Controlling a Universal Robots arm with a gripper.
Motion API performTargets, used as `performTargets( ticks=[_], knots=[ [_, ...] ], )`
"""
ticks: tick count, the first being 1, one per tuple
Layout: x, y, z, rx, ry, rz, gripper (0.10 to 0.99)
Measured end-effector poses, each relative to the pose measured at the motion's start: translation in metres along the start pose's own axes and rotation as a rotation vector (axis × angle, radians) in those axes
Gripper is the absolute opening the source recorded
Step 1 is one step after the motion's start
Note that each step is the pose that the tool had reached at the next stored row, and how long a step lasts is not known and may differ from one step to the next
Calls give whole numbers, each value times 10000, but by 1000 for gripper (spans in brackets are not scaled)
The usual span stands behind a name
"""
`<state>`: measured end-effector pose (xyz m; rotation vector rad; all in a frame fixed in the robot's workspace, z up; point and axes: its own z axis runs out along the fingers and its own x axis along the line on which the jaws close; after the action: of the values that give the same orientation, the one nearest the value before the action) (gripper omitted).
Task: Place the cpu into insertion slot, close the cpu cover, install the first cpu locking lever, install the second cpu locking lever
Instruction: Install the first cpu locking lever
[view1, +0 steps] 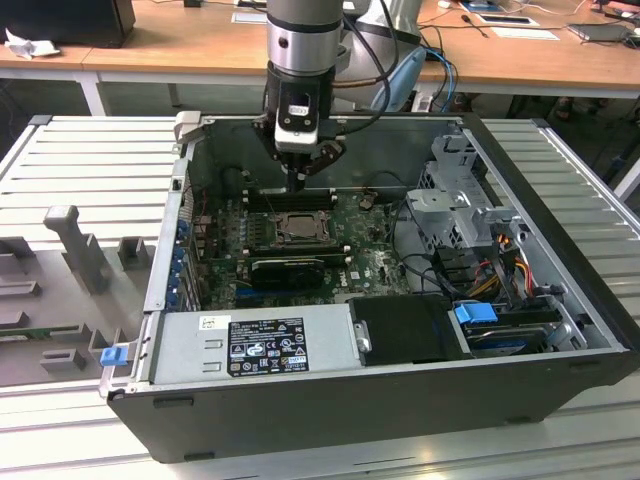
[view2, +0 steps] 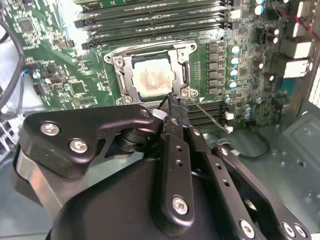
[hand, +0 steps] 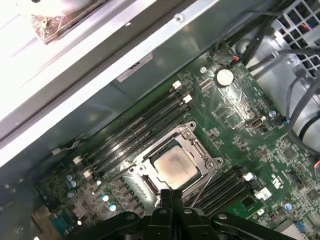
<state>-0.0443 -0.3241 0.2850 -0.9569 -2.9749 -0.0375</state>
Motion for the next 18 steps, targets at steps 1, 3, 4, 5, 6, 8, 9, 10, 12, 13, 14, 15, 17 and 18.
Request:
performTargets(
  ticks=[1, 3, 4, 5, 6, 8, 9, 10, 12, 13, 14, 15, 17, 18],
  knots=[
    [0, 0, 0, 3, 2, -144, 106],
    [0, 0, 1, 10, 8, -476, 106],
    [0, 0, 1, 15, 11, -686, 106],
    [0, 0, 2, 20, 15, -916, 106],
    [0, 0, 2, 24, 18, -1052, 106],
    [0, 0, 2, 30, 23, -1330, 106],
    [0, 0, 2, 33, 25, -1472, 106],
    [0, 0, 2, 37, 28, -1651, 106],
    [0, 0, 2, 45, 35, -2019, 106],
    [0, 0, 2, 48, 37, -2134, 106],
    [0, 0, 2, 52, 40, -2306, 106],
    [0, 0, 2, 57, 43, -2536, 106],
    [0, 0, 3, 62, 46, -2787, 106],
    [0, 0, 3, 69, 51, -3108, 106]
  ],
)
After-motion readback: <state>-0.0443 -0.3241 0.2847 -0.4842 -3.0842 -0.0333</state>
